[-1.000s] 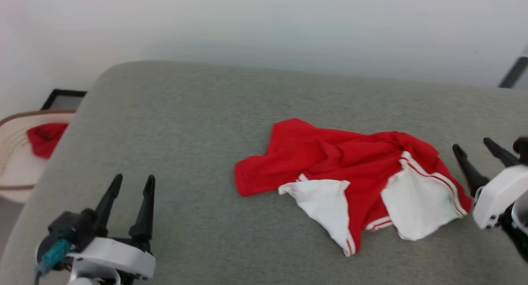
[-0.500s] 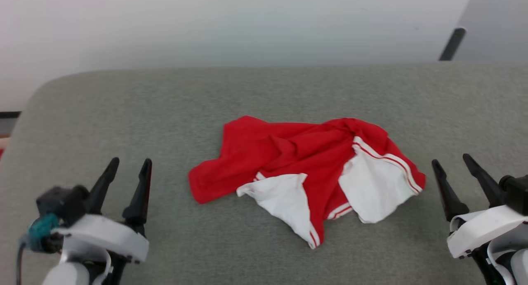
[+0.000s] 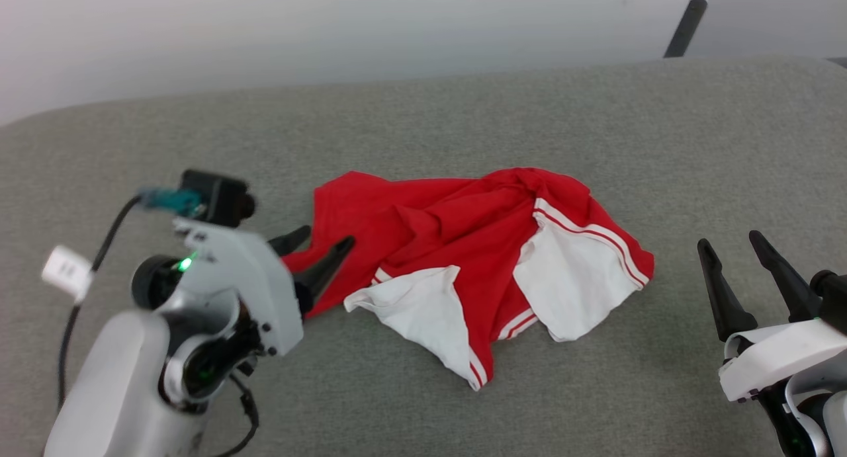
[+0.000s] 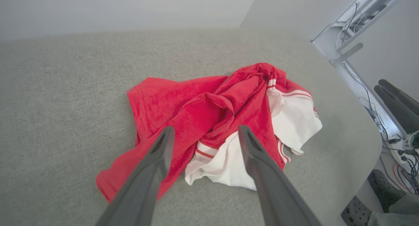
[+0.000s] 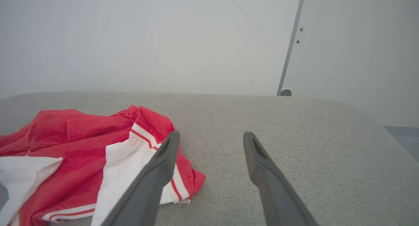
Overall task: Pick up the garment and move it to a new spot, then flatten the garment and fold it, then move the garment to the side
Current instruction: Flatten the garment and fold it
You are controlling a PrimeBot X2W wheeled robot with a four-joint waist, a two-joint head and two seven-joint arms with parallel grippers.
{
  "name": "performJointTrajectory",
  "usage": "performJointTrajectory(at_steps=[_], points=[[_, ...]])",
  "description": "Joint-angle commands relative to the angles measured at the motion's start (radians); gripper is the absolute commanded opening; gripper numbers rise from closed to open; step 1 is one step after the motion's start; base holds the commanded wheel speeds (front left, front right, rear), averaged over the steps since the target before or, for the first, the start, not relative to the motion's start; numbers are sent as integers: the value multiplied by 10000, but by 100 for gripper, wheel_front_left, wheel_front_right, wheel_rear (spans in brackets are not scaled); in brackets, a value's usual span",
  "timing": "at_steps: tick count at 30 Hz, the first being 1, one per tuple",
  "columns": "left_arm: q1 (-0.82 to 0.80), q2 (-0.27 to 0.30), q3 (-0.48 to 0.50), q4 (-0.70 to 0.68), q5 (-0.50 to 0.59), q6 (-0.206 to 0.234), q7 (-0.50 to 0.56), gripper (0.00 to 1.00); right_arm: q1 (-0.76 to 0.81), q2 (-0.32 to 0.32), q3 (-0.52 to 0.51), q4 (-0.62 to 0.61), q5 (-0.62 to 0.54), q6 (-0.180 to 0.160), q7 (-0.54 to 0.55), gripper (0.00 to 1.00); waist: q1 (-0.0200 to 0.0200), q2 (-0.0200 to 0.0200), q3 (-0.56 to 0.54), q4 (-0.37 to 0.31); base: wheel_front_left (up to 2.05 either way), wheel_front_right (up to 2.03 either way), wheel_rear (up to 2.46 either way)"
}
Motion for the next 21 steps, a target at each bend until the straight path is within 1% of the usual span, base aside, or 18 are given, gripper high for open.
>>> performJointTrajectory(at_steps=[1, 4, 10, 13, 16, 21], points=[[-313, 50, -187, 139, -129, 76, 544, 100, -83, 73, -33, -4, 0, -11, -20, 100, 0, -1, 90, -142, 0, 0, 0], [-739, -9, -540, 294, -267, 117, 1342, 100, -69, 140, -45, 46, 50, -11, -40, 100, 0, -1, 143, -287, 0, 0, 0], [-1185, -468, -1161, 416, -658, 237, 2437, 100, -12, 220, -57, 157, 132, -11, -77, 100, 0, -1, 255, -550, 0, 0, 0], [-1362, -520, -1371, 487, -542, 268, 2661, 100, -79, 267, -25, 184, 173, -11, -101, 100, 0, -1, 363, -704, 0, 0, 0], [-1516, -618, -1526, 651, -467, 236, 2650, 100, -159, 334, 4, 247, 181, -11, -153, 100, 0, -1, 505, -857, 0, 0, 0], [-1656, -789, -1702, 944, -565, 273, 2779, 100, -261, 442, 61, 402, 271, -11, -263, 100, 0, -1, 807, -1133, 0, 0, 0]])
